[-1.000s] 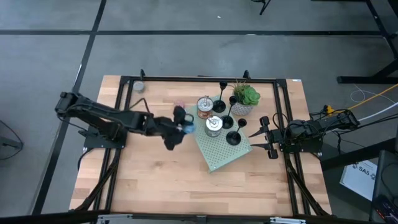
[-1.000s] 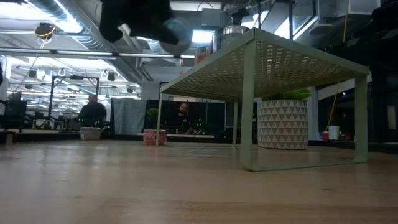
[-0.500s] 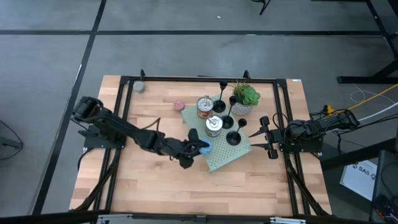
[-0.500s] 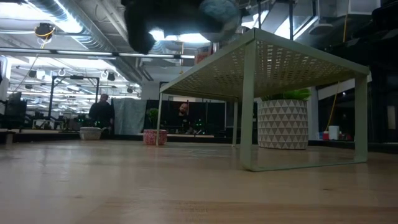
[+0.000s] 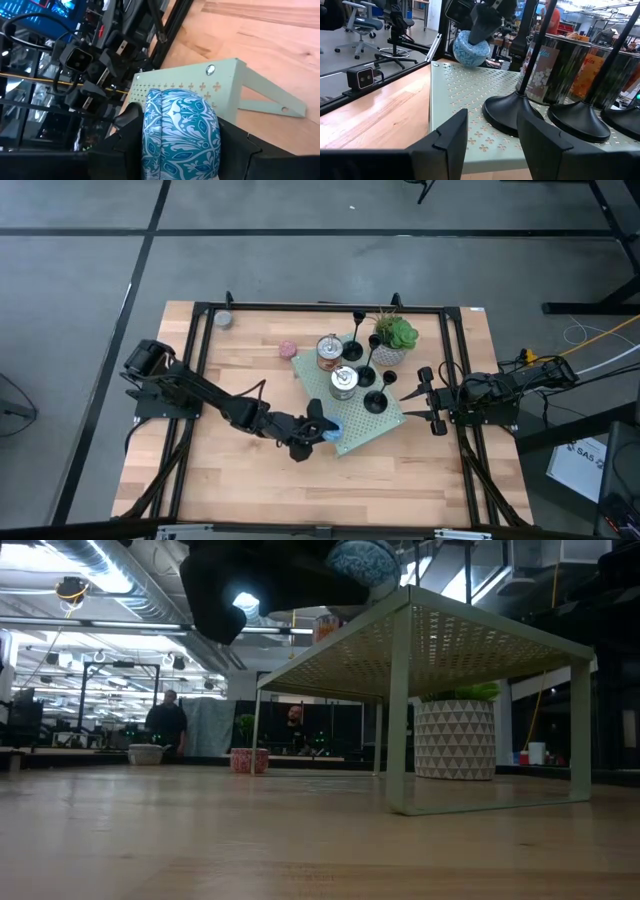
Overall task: Pick & Place candle stick holders
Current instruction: Put the blue scented candle on the shelf
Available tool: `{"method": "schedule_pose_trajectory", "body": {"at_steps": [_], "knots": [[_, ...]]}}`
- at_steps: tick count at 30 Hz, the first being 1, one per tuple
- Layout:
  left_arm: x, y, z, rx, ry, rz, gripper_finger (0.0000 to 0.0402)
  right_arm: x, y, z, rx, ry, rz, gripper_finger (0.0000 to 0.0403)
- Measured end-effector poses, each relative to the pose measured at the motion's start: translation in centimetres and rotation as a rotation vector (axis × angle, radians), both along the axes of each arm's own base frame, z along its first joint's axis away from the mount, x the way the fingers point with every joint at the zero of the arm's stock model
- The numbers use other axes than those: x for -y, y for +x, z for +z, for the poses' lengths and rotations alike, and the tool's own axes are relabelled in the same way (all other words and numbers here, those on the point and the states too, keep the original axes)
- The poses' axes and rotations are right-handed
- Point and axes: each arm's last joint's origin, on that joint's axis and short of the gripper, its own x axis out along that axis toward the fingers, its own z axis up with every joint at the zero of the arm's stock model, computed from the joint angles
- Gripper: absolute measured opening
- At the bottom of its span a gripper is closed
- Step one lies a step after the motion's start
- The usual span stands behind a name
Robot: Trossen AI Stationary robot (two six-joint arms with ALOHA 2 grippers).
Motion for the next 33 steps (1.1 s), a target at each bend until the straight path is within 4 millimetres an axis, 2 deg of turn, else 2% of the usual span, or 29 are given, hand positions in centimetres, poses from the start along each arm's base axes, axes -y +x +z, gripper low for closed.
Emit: {"method": "schedule_pose_trajectory", "body": {"at_steps": [13, 19, 33], "knots": [[-1.6, 0.7, -0.4, -0.015, -0.028, 0.001, 0.0205, 0.0, 0.0, 0.0, -0.001, 0.000, 0.000, 0.0172], [-1.2, 1.0, -0.7, 0.003, -0.055, -0.012, 0.0210, 0.0, 0.0, 0.0, -0.001, 0.000, 0.000, 0.0172], [-0.8, 1.0, -0.1, 0.056, -0.231, -0.016, 0.0275, 0.0, 0.0, 0.0, 0.000, 0.000, 0.000, 0.0172]]}}
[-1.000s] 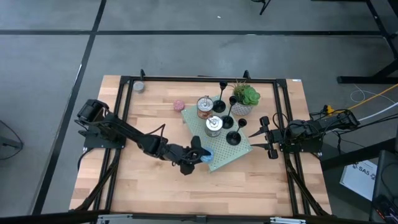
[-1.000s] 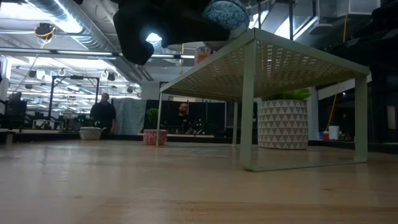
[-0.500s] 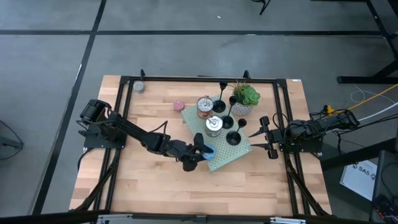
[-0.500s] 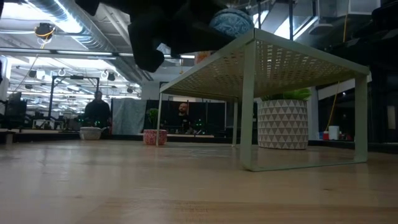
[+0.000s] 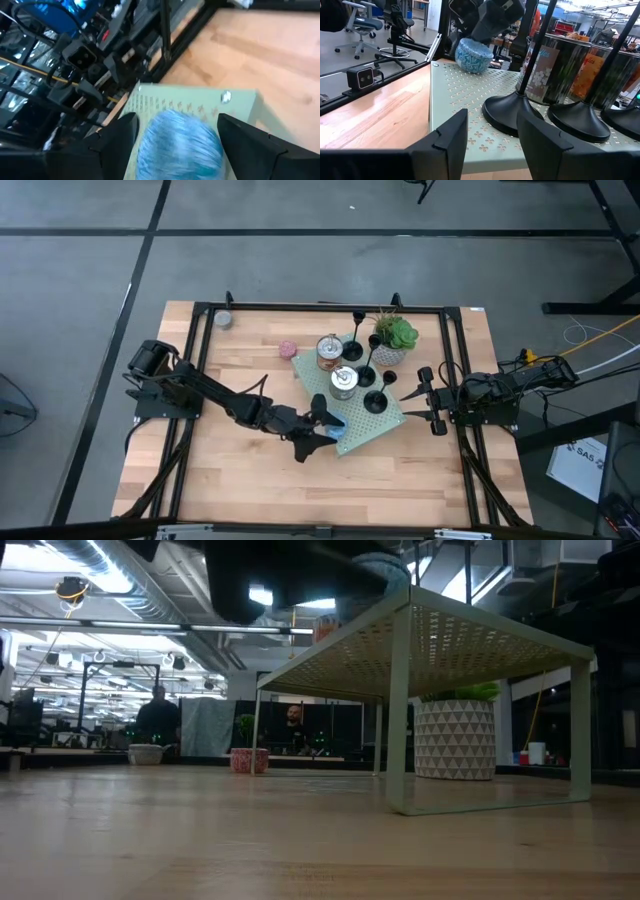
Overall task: Pick & Place candle stick holders
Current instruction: Put the blue scented candle on the shelf, then put the pink scented candle on the shelf aligned with the other scented candle
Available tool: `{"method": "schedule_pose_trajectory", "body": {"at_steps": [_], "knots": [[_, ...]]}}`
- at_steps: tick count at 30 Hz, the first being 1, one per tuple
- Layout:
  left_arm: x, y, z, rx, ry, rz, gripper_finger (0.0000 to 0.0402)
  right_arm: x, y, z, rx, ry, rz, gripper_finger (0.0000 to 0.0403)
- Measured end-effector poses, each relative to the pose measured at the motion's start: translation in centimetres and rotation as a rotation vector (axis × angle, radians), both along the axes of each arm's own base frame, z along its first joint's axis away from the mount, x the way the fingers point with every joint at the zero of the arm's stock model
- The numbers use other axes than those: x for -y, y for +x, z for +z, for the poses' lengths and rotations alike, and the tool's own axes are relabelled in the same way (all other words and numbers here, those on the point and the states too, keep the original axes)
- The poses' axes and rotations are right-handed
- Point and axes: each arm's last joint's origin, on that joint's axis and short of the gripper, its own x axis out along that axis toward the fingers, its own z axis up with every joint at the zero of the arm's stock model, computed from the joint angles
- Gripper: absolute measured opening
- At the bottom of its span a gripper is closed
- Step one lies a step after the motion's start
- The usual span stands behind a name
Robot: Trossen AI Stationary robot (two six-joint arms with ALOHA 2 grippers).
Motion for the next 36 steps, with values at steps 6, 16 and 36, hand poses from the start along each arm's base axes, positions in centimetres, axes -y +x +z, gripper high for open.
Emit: {"method": "schedule_pose_trajectory", "body": {"at_steps": [6, 16, 36], "knots": [[0.2, 0.1, 0.5, 0.042, -0.135, -0.027, 0.0283, 0.0, 0.0, 0.0, 0.000, 0.000, 0.000, 0.0172], [0.7, -1.8, 3.2, 0.051, -0.288, 0.068, 0.0273, 0.0, 0.0, 0.0, 0.000, 0.000, 0.000, 0.0172], [-3.1, -10.2, 5.7, -0.258, -0.393, 0.605, 0.0264, 0.0, 0.0, 0.0, 0.000, 0.000, 0.000, 0.0172]]}}
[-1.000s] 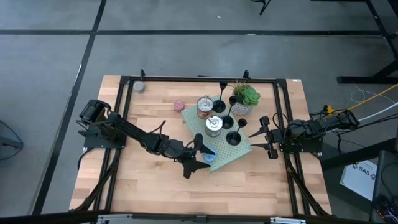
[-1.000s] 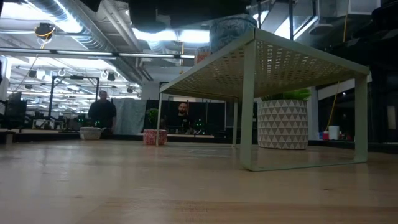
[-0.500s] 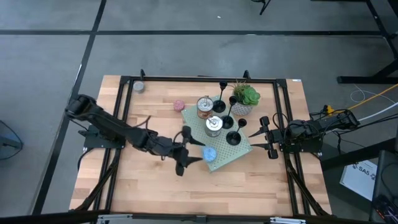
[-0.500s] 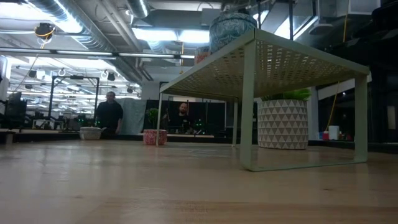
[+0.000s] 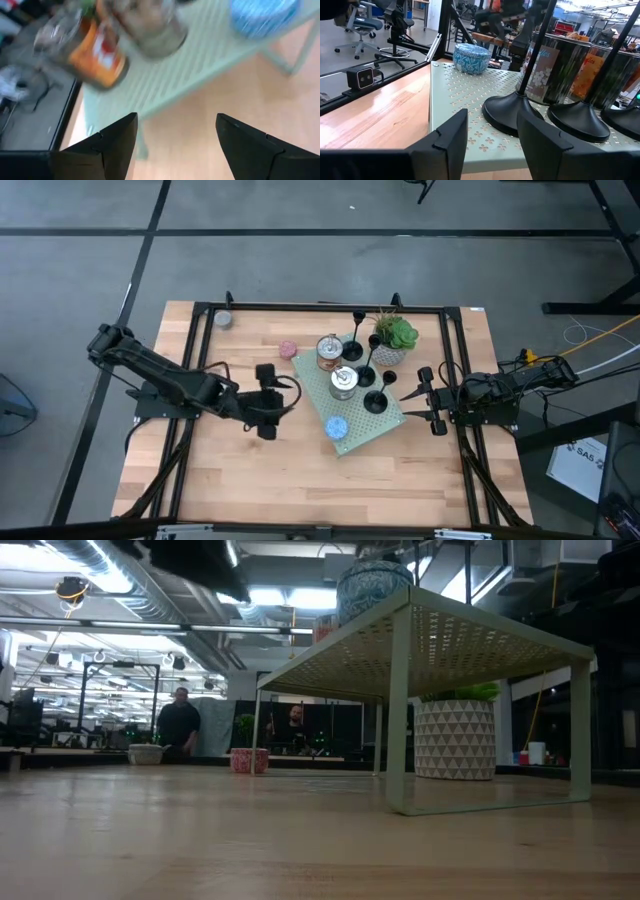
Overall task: Pick & Place candle stick holders
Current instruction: Put the pink scented candle on the shelf aligned with the other scented candle
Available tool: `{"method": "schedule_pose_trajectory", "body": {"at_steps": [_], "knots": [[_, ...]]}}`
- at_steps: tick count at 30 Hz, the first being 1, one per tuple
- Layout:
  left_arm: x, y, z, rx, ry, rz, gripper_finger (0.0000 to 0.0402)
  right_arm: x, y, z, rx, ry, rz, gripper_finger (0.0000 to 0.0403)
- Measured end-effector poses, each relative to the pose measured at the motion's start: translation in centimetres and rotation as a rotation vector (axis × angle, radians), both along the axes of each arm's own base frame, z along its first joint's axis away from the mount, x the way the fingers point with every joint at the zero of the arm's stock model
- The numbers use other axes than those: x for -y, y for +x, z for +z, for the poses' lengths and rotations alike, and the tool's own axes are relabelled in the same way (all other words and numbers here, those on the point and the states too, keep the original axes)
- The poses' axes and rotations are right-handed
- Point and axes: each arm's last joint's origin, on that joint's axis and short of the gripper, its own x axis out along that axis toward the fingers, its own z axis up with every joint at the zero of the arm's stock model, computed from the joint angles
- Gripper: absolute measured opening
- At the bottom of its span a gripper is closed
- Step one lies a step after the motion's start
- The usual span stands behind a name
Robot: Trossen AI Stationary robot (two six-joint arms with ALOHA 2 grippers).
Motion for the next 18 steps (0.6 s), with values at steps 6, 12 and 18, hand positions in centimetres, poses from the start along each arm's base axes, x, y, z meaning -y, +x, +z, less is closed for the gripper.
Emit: {"method": "schedule_pose_trajectory", "body": {"at_steps": [6, 12, 18], "knots": [[-1.2, -0.9, -0.3, -0.056, -0.014, 0.111, 0.0264, 0.0, 0.0, 0.0, -0.001, 0.000, 0.000, 0.0172], [-3.2, -0.8, 0.7, -0.012, 0.056, 0.173, 0.0264, 0.0, 0.0, 0.0, 0.000, 0.000, 0.000, 0.0171], [-5.8, -1.4, 1.9, 0.013, -0.003, 0.196, 0.0264, 0.0, 0.0, 0.0, 0.000, 0.000, 0.000, 0.0171]]}}
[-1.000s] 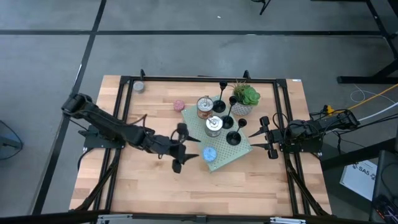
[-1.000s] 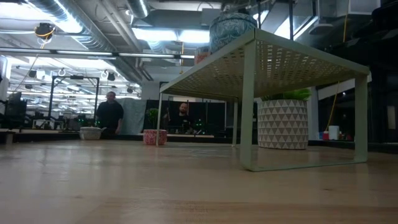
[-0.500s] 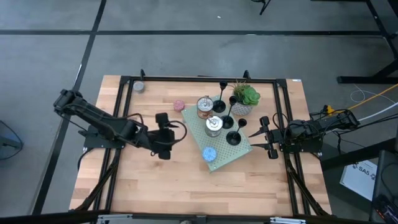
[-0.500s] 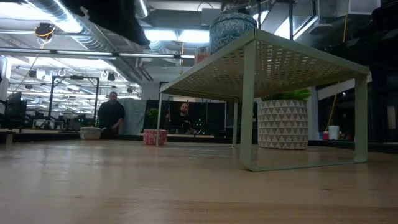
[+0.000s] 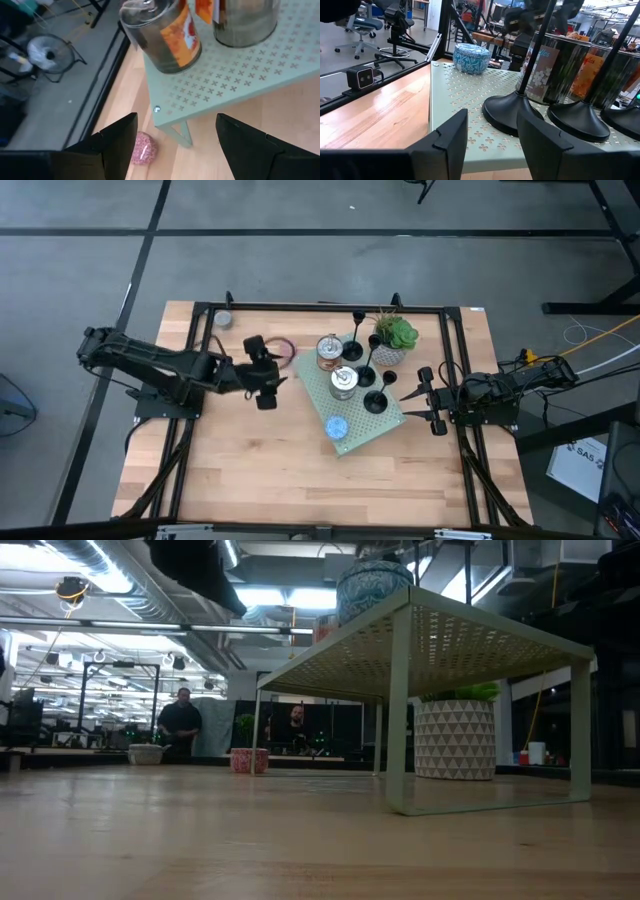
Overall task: Pick & Place candle stick holders
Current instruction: Put the pink scented candle on the shelf aligned with the other scented candle
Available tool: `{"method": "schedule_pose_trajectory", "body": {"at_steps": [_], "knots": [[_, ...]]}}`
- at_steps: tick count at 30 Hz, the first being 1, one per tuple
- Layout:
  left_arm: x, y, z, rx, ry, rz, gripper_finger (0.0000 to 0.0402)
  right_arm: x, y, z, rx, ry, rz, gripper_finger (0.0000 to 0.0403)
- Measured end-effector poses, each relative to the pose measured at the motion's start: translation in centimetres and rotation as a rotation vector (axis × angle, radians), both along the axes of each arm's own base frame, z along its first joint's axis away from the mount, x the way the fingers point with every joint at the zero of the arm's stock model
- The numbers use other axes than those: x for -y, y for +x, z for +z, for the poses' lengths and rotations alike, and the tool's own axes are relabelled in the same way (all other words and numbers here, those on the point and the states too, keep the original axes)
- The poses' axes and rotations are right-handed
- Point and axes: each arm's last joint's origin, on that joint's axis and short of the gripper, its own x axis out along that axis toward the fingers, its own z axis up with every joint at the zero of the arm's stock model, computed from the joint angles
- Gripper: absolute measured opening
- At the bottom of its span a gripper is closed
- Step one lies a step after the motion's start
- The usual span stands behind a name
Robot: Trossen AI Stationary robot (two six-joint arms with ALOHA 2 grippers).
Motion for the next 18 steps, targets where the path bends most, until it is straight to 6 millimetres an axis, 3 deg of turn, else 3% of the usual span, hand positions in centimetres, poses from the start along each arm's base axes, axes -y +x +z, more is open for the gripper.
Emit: {"method": "schedule_pose_trajectory", "body": {"at_steps": [9, 18], "knots": [[-3.9, -2.5, -1.0, 0.013, -0.077, 0.074, 0.0264, 0.0, 0.0, 0.0, 0.000, 0.000, 0.000, 0.0171], [-7.9, -4.0, -3.8, 0.060, -0.116, 0.286, 0.0264, 0.0, 0.0, 0.0, 0.000, 0.000, 0.000, 0.0171]]}}
